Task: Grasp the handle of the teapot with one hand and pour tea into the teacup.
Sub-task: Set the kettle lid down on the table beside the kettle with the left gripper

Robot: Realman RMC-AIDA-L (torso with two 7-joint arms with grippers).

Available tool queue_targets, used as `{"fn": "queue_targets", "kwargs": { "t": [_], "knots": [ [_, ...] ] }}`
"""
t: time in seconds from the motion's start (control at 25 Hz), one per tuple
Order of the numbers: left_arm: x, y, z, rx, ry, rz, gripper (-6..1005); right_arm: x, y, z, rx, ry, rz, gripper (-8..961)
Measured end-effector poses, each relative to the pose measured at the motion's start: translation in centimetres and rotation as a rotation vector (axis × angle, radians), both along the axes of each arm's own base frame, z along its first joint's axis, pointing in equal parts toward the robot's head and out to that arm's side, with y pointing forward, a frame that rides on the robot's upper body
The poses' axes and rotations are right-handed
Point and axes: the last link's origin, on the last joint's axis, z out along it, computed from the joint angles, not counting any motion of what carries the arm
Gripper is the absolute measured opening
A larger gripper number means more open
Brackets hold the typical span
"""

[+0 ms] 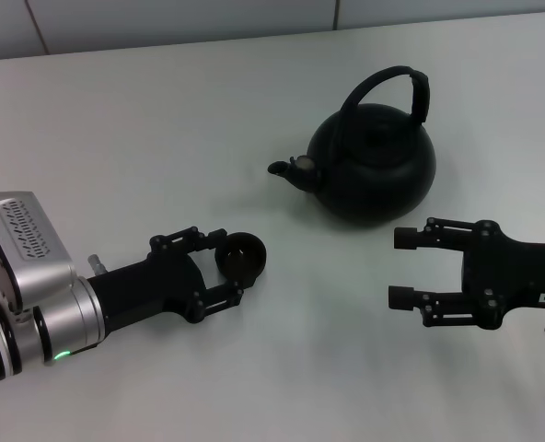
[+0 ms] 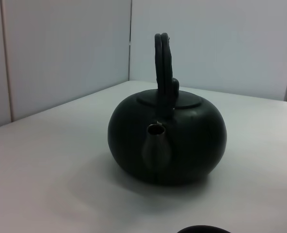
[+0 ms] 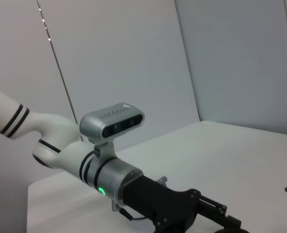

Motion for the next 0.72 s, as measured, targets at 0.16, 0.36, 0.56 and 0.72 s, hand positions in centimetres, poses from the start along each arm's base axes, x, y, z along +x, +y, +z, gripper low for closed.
{"fn": "queue_targets", "kwargs": {
  "t": [0.16,0.36,0.56,0.72],
  "knots": [
    [0.08,0.06,-0.01,0.0,0.0,-0.002,667,0.07,0.12,-0.1,-0.004,-0.012,-0.002,784],
    [0.5,0.17,0.1,0.003,-0.013,-0.018,671,0.14,0.16,-0.02,0.006,-0.012,-0.004,785],
    [0.63,0.32,0.21,0.001,-0.03,0.009,688,0.14,0.2,0.05,0.009,-0.016,-0.002,785],
    [0.64,0.34,0.18,-0.003,-0.032,0.017,716,0.08,0.25,0.03,0.009,-0.016,-0.002,785]
  ]
}}
